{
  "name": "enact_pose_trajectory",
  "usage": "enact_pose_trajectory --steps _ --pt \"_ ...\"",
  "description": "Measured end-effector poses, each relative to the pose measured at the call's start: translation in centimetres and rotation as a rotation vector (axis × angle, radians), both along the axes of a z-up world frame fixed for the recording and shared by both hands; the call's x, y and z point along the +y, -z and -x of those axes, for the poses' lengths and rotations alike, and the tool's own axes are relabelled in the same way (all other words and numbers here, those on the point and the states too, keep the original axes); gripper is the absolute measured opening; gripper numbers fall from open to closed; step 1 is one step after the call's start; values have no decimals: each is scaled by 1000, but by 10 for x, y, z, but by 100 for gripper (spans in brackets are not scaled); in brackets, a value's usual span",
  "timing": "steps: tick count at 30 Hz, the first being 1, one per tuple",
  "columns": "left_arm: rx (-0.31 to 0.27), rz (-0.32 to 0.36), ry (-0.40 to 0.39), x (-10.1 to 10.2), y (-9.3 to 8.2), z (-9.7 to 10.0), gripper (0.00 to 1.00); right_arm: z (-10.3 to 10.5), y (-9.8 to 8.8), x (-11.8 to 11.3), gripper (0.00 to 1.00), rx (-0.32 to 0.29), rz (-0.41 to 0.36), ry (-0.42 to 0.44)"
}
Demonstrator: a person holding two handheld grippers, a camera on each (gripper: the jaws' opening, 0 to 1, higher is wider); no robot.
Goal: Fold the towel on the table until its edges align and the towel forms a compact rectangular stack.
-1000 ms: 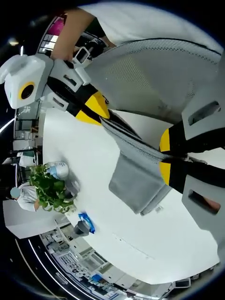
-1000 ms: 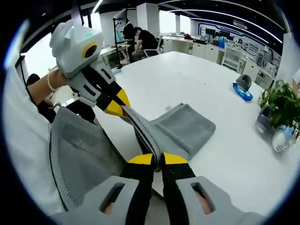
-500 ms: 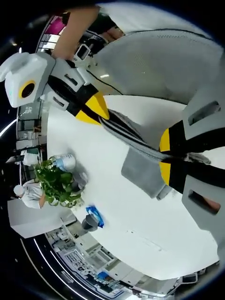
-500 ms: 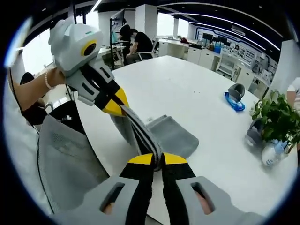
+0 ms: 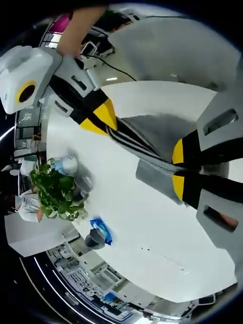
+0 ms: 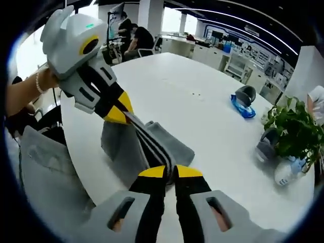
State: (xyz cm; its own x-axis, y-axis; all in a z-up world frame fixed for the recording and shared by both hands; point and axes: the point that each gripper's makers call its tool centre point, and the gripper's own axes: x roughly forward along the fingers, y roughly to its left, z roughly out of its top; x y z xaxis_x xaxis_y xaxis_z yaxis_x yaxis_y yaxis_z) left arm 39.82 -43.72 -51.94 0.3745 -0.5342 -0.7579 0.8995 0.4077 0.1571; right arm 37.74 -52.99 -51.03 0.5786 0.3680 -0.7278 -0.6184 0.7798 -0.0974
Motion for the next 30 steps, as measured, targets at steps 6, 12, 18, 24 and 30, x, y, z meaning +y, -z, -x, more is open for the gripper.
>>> enact_pose_trajectory --steps 6,12,18,24,30 --pt "75 7 -46 -3 28 -28 5 -32 28 -3 4 34 -23 45" --pt "129 -16 -48 -7 65 -46 5 -52 62 -6 4 91 13 37" --pt "176 -35 -72 -7 92 -58 5 -67 91 -8 4 134 12 56" --pt "197 -59 -107 -6 115 -62 5 -74 116 -8 4 157 36 84" --pt "294 74 -207 -7 131 -70 5 -80 109 -9 4 123 -4 133"
